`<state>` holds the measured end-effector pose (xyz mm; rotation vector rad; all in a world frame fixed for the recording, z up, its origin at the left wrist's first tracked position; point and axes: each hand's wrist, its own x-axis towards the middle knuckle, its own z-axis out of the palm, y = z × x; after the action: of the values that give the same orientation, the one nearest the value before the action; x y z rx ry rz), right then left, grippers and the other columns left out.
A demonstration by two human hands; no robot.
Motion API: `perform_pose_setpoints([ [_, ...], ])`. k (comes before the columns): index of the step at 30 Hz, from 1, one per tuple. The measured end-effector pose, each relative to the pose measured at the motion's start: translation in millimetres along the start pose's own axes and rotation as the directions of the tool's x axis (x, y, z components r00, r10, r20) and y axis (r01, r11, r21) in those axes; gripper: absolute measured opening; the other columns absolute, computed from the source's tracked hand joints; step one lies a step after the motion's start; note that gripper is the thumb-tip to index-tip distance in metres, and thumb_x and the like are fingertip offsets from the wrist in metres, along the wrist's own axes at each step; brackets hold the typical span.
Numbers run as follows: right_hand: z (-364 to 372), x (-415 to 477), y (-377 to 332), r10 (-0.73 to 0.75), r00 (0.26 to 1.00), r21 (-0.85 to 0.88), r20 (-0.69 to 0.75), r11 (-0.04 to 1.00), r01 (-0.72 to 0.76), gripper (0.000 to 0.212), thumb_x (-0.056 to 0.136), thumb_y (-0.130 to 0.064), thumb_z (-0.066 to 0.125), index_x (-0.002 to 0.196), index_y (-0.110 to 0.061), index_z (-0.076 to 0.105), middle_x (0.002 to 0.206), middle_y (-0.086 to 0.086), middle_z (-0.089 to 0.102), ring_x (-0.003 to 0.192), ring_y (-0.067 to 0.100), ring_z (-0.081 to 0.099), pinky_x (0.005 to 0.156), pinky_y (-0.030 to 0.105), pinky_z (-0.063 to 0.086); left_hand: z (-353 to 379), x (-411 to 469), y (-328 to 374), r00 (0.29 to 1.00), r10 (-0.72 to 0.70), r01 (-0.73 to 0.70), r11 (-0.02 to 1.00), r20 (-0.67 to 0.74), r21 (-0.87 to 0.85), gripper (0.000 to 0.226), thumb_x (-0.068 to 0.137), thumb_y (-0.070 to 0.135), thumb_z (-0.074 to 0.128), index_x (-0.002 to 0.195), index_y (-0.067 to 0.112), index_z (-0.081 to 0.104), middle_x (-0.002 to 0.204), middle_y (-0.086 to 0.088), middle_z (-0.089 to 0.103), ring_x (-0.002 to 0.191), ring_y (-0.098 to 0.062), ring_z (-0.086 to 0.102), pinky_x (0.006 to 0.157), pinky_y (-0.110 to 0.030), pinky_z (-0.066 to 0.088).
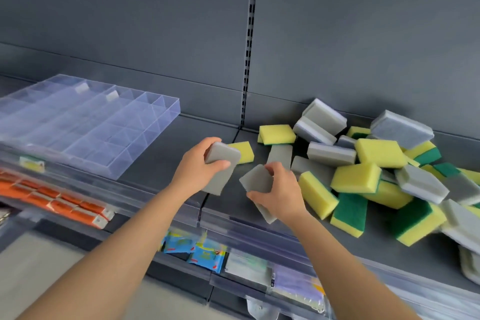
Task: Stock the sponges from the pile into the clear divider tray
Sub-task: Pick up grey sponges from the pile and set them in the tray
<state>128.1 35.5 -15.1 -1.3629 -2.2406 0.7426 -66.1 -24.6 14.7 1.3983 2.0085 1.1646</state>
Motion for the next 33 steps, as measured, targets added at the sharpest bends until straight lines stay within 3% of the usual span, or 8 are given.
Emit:
perform_pose_setpoints([
  [3,11,9,-34,0.011,1.000,0.190,-0.020,0.982,-0.007,0.082,0.063,-0.041,0.083,0.131,-0.030,0.038,0.107,-0.007,0.049,0.106,0.017,0.047,0.090,0.039,0.046,-35,-6,-12,0.996,-0.060,0.050,0.986,-0.059,-0.161,0.049,0.083,0.030,0.067,0.128,0.031,0.047,0.110,0.007,0.057,0.099,-0.015,0.055,0.078,-0.033,0.049],
  [5,22,15,-62,-0.022,0.998,0.282,-0.054,0.959,0.036,0.070,0.066,-0.039,0.081,0.126,-0.035,0.044,0.106,-0.008,0.052,0.101,0.015,0.050,0.087,0.036,0.047,-60,-12,-25,0.994,-0.082,0.064,0.977,-0.076,-0.204,0.049,0.085,0.031,0.065,0.130,0.032,0.046,0.112,0.006,0.058,0.102,-0.015,0.056,0.084,-0.038,0.051],
  [8,44,19,-114,-0.079,0.992,0.422,-0.095,0.900,0.112,0.053,0.076,-0.031,0.076,0.122,-0.031,0.050,0.101,-0.012,0.056,0.090,0.005,0.052,0.076,0.022,0.045,-105,-19,-47,0.990,-0.093,0.063,0.966,-0.110,-0.250,0.044,0.086,0.033,0.063,0.128,0.034,0.047,0.113,0.007,0.060,0.104,-0.014,0.056,0.090,-0.043,0.050],
  [11,71,22,-167,-0.108,0.987,0.513,-0.123,0.844,0.156,0.046,0.080,-0.028,0.073,0.122,-0.027,0.053,0.099,-0.013,0.060,0.087,0.008,0.053,0.076,0.020,0.044,-157,-25,-69,0.980,-0.097,0.044,0.958,-0.174,-0.282,0.044,0.086,0.030,0.064,0.127,0.034,0.048,0.114,0.005,0.059,0.103,-0.012,0.056,0.090,-0.038,0.049],
  [18,151,41,-269,-0.148,0.976,0.557,-0.161,0.803,0.214,0.049,0.082,-0.028,0.071,0.127,-0.031,0.052,0.102,-0.006,0.059,0.084,0.010,0.050,0.077,0.020,0.044,-270,-28,-137,0.951,-0.101,-0.006,0.940,-0.294,-0.342,0.040,0.085,0.025,0.067,0.117,0.038,0.046,0.110,0.003,0.060,0.098,-0.015,0.059,0.084,-0.035,0.051],
  [24,204,68,-337,-0.196,0.975,0.561,-0.100,0.798,0.218,0.043,0.082,-0.027,0.071,0.120,-0.038,0.053,0.099,-0.010,0.057,0.085,0.009,0.049,0.072,0.011,0.041,-345,-13,-185,0.944,-0.138,0.016,0.926,-0.300,-0.376,0.035,0.085,0.023,0.067,0.113,0.036,0.051,0.113,0.001,0.060,0.098,-0.014,0.059,0.081,-0.033,0.051],
  [33,271,156,-406,-0.201,0.972,0.561,-0.121,0.794,0.234,0.040,0.082,-0.030,0.071,0.119,-0.034,0.055,0.099,-0.005,0.059,0.084,0.012,0.050,0.074,0.018,0.042,-420,66,-251,0.933,-0.155,0.006,0.909,-0.325,-0.416,0.033,0.083,0.021,0.069,0.107,0.038,0.055,0.111,0.001,0.062,0.097,-0.015,0.059,0.081,-0.032,0.050],
])
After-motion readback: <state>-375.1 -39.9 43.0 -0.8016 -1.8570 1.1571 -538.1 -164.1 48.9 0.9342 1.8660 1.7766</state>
